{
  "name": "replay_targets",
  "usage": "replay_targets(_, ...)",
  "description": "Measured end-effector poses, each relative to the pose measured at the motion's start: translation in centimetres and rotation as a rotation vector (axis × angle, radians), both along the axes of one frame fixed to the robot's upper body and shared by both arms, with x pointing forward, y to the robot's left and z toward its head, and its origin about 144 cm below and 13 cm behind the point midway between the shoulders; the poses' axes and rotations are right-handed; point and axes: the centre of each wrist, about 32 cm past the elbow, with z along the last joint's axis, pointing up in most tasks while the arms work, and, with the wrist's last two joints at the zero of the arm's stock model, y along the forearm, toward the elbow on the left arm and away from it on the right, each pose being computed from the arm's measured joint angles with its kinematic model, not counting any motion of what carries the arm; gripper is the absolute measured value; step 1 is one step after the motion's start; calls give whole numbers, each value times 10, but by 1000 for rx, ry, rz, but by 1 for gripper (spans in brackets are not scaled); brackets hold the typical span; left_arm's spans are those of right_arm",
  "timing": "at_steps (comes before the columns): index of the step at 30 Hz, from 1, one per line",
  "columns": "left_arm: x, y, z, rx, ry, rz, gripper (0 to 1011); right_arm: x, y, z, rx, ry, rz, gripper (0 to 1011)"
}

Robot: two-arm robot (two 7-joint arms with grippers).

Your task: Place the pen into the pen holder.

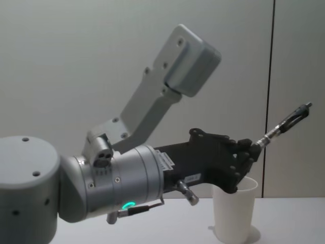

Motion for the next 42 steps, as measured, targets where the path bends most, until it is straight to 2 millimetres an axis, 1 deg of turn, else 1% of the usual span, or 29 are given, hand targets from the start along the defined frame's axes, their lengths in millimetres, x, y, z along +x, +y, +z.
replay_targets(18, 0, -12, -9, -31, 4, -74, 131, 0, 0, 0, 0, 0, 0, 1001)
replay_targets(42, 3, -15, -10, -45, 17, -123, 131, -1, -1, 0, 5, -3, 6, 1001)
